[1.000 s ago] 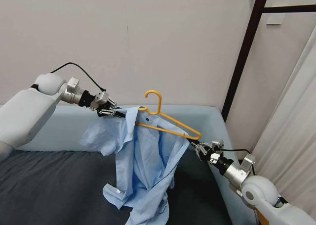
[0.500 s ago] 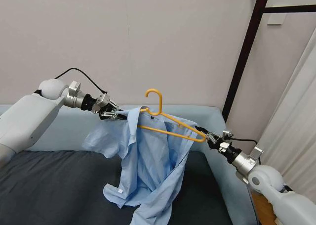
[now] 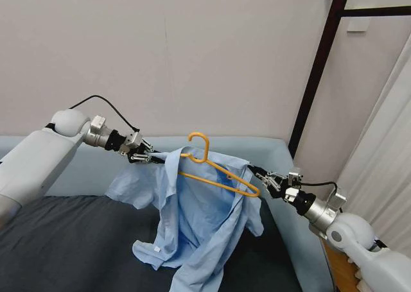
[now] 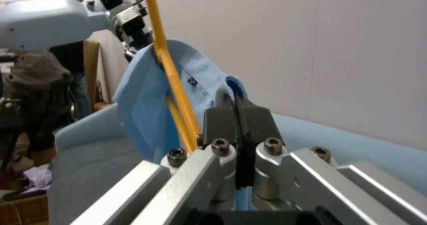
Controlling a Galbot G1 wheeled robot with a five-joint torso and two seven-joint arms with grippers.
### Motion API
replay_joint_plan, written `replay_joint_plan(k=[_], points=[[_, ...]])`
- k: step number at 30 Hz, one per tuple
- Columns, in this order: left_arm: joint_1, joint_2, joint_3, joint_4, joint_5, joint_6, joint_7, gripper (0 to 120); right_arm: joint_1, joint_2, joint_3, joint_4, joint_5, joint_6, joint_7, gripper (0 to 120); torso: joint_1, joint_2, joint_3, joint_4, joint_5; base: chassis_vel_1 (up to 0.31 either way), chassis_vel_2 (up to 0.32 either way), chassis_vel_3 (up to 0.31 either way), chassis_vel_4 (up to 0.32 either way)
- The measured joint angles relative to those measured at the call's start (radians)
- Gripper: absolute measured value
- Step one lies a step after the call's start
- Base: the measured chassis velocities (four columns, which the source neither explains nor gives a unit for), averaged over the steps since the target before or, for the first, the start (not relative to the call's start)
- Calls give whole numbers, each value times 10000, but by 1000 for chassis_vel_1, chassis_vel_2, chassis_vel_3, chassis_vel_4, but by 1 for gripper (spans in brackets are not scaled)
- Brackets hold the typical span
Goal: Pick up the clothes from the sofa and hang them on the clothes hanger.
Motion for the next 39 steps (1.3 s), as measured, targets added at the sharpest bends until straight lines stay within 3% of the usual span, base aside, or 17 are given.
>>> replay_joint_plan(k=[7,19,27,35,39], points=[[-321,20,34,292,166,-244,0,5,444,-62,35,-108,-599,245,-258,0,0,0,0,-1,-1,0,0,0,0],[-1208,-216,923,638,568,-324,-2,5,1228,-448,17,-43,-820,453,-666,0,0,0,1,-3,-1,0,0,0,0],[-1505,-368,1040,856,801,-348,-7,5,1674,-782,-7,634,-922,500,-1145,0,0,0,1,-2,-1,0,0,0,0],[-1351,-433,824,763,796,-211,-167,5,1388,-783,-138,1829,-1088,735,-173,0,0,0,0,-1,0,0,0,0,0],[-788,-426,568,539,230,50,-748,5,763,-604,-163,2114,-1210,912,477,0,0,0,0,0,1,0,0,0,0]])
